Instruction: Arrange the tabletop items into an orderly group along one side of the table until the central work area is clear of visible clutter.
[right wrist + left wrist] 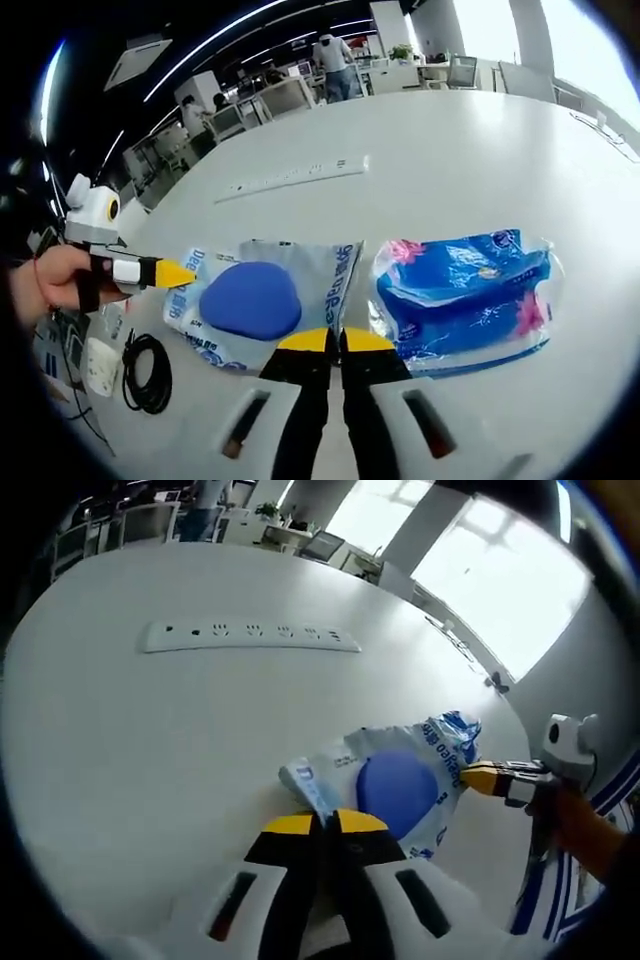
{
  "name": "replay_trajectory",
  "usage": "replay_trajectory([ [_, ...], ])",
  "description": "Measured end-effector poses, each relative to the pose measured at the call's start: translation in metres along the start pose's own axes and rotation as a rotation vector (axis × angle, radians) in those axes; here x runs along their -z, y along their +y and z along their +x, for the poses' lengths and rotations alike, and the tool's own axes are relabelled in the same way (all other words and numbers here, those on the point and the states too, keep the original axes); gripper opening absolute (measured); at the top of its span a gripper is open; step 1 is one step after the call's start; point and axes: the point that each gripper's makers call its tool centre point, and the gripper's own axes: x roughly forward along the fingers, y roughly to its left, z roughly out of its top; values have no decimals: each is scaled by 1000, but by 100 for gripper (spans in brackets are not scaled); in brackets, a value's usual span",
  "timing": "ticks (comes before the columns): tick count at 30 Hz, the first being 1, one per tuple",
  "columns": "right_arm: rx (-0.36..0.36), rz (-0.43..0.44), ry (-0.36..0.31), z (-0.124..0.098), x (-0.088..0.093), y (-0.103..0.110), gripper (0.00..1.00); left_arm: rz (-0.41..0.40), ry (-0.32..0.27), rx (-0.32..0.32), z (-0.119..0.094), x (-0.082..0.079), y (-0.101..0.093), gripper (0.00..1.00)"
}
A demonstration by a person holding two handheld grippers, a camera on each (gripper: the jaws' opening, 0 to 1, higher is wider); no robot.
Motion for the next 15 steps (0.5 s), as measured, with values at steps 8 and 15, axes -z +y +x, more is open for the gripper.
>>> replay_trajectory([
  [8, 3, -1, -1, -2, 0, 1, 5, 0, -6, 4, -1, -1, -1, 7],
  [15, 8, -4, -4, -3, 0, 0, 8, 6, -5, 9, -2, 1, -3, 12],
])
